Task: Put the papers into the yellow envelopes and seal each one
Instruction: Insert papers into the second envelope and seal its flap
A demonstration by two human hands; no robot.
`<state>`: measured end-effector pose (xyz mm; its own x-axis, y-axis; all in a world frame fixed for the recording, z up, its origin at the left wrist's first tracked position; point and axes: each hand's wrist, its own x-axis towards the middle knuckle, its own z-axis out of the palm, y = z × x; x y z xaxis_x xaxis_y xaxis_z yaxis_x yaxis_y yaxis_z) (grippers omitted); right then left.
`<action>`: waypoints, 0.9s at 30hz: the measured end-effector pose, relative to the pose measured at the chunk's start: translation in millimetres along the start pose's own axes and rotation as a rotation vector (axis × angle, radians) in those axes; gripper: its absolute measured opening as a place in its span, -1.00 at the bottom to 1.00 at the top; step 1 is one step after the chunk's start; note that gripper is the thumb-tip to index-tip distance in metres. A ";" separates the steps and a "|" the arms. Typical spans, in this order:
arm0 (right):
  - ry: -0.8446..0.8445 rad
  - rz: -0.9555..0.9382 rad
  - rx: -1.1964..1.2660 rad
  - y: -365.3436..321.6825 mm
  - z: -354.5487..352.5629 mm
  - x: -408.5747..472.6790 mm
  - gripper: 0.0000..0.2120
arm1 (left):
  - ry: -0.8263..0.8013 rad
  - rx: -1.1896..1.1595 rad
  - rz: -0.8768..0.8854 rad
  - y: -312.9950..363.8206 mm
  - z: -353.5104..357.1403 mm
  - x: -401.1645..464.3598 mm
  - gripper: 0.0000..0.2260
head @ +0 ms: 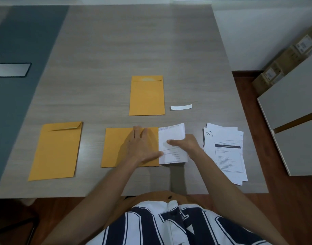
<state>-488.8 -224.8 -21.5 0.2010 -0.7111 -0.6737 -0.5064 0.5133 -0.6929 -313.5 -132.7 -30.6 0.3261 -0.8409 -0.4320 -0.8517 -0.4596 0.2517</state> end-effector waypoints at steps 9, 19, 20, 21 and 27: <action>0.114 -0.042 -0.140 3.3 -7.1 0.5 -0.71 | -0.100 0.332 0.382 -32.4 -7.7 22.4 0.41; 0.004 -0.031 -0.070 -1.4 9.9 -4.9 -0.70 | -0.073 0.286 0.413 -41.4 -12.9 17.2 0.35; -0.005 -0.031 -0.067 -2.0 9.9 -5.4 -0.70 | -0.086 0.278 0.404 -43.4 -13.2 16.4 0.34; 0.001 -0.032 -0.071 -2.1 10.6 -5.5 -0.70 | -0.095 0.268 0.400 -44.2 -13.8 15.5 0.34; 0.037 -0.012 -0.147 -1.8 22.0 -5.3 -0.67 | -0.067 0.257 0.448 -42.0 -14.3 10.6 0.33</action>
<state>-470.4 -211.4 -22.3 0.1780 -0.7357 -0.6535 -0.6221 0.4304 -0.6540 -268.4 -126.5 -33.3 -0.1131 -0.9150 -0.3873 -0.9778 0.0332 0.2071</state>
